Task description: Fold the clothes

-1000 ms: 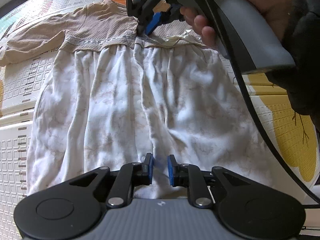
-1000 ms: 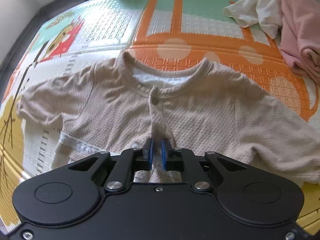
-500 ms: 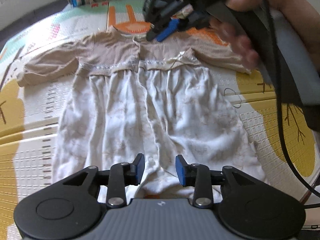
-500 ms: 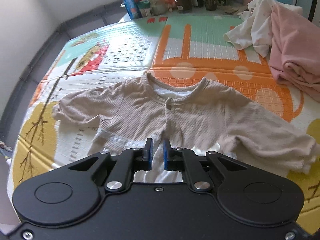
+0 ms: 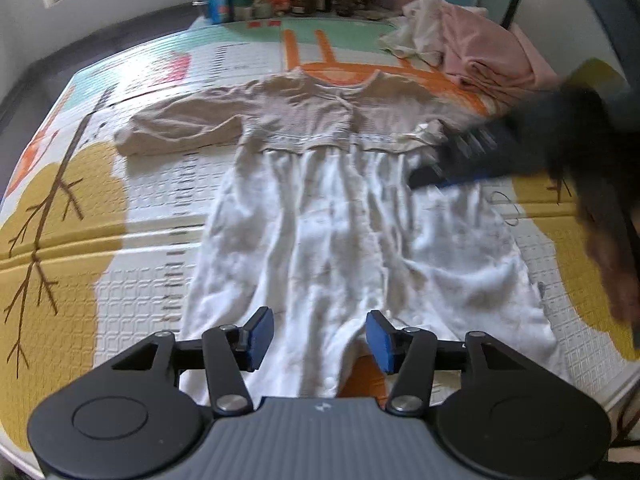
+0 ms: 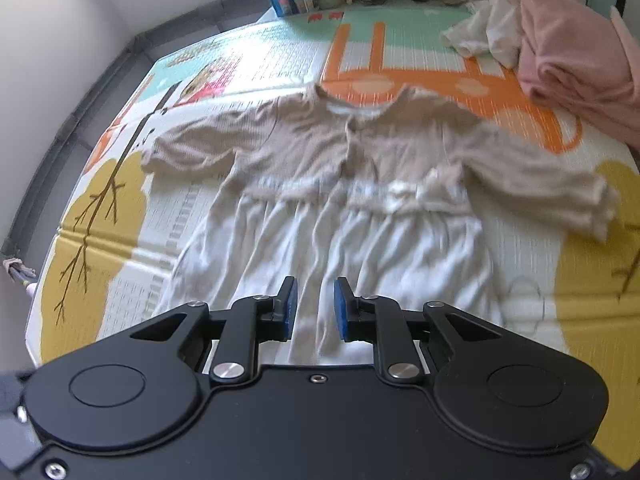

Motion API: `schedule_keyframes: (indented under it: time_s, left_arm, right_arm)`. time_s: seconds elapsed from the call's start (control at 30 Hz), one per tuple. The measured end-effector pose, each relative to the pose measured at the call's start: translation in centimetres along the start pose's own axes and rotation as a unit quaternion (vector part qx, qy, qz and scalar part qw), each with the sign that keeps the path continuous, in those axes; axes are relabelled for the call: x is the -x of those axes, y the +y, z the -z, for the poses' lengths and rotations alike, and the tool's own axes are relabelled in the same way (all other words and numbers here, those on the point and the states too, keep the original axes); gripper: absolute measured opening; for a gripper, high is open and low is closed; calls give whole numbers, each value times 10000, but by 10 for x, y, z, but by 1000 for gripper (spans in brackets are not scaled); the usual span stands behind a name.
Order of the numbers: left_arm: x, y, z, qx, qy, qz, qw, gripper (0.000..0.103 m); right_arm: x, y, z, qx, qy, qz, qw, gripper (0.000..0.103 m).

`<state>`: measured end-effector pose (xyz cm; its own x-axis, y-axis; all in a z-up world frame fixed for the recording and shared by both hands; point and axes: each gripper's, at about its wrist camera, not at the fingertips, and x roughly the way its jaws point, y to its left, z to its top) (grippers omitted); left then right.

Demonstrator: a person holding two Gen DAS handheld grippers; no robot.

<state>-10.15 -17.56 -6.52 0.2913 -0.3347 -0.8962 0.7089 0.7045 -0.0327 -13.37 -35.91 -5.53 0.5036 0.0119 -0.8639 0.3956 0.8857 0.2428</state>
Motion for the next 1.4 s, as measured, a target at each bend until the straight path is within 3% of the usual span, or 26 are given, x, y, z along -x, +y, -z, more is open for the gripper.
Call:
schedule_keyframes:
  time_s: [0.4,0.57,0.7,1.03,1.4]
  left_arm:
    - [6,21,4,279,-195,-363,9988,60]
    - [7,25,6,337,-242,-481,9980,71]
    - [8,29,8,394,-267,-549,9974,77]
    - [18,70,21,992,-109,-564,9934,79]
    - [30,107,64,1532,119,-857,9844,79]
  right_arm:
    - [41,4,73,-143,-75,155,9997,34]
    - [50,5,89,-223,-90,182,9995,35]
    - [47,9,98,-235,23,152,9996,35]
    - [36,27,102,-2,242,-44,9997,35]
    - [12,64,106,593,646,-520,9948,35]
